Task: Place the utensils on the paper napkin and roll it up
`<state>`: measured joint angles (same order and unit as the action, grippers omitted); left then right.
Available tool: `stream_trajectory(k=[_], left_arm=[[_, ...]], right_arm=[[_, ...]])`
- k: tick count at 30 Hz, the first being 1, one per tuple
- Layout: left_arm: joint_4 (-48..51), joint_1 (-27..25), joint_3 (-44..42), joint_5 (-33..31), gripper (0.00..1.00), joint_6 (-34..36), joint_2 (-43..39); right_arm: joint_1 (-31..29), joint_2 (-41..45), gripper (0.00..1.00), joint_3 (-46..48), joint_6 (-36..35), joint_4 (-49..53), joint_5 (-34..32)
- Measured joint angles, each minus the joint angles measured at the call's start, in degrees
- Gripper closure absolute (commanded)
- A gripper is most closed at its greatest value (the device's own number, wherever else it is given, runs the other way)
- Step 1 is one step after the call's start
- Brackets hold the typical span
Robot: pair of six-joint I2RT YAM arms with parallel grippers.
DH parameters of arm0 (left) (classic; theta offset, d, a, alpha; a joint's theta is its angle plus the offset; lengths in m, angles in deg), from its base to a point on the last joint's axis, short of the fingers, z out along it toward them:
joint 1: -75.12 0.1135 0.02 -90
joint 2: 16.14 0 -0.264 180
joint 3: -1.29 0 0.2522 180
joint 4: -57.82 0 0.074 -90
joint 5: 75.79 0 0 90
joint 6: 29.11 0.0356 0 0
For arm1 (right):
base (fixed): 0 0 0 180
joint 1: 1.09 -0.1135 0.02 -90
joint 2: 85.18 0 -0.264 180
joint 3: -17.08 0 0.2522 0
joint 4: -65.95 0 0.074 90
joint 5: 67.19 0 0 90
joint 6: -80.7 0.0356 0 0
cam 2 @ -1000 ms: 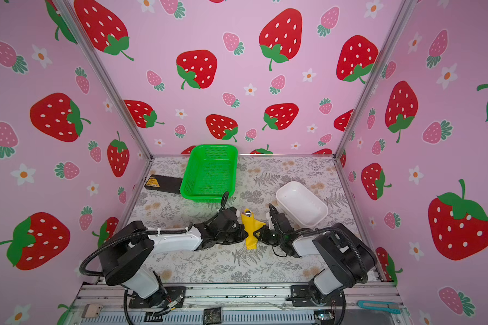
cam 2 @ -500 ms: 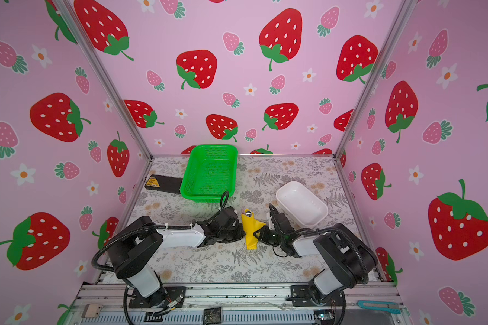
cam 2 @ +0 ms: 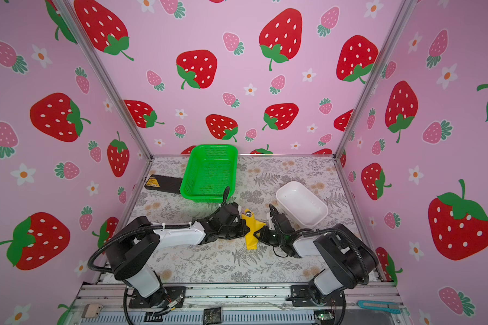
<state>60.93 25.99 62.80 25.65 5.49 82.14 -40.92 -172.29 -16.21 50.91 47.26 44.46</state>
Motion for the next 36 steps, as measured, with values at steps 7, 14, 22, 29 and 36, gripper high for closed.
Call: stream_trajectory(k=[7, 14, 22, 29, 36], left_arm=[[-1.2, 0.0, -0.7, 0.8, 0.93, -0.7, 2.6], [-1.8, 0.0, -2.0, 1.0, 0.92, 0.1, 0.7], [-0.7, 0.0, -2.0, 0.6, 0.93, 1.0, -1.0], [-0.9, 0.0, -3.4, 0.5, 0.93, 0.0, 0.2], [-1.1, 0.0, -3.7, 0.6, 0.93, -0.1, 0.2]], right_arm=[[0.0, 0.0, 0.85, 0.0, 0.0, 0.0, 0.0], [0.0, 0.0, 0.85, 0.0, 0.0, 0.0, 0.0], [0.3, 0.1, 0.85, 0.0, 0.0, 0.1, 0.0], [0.3, 0.3, 0.85, 0.3, 0.0, 0.1, -0.1], [0.4, 0.3, 0.85, 0.3, 0.0, 0.1, 0.0]])
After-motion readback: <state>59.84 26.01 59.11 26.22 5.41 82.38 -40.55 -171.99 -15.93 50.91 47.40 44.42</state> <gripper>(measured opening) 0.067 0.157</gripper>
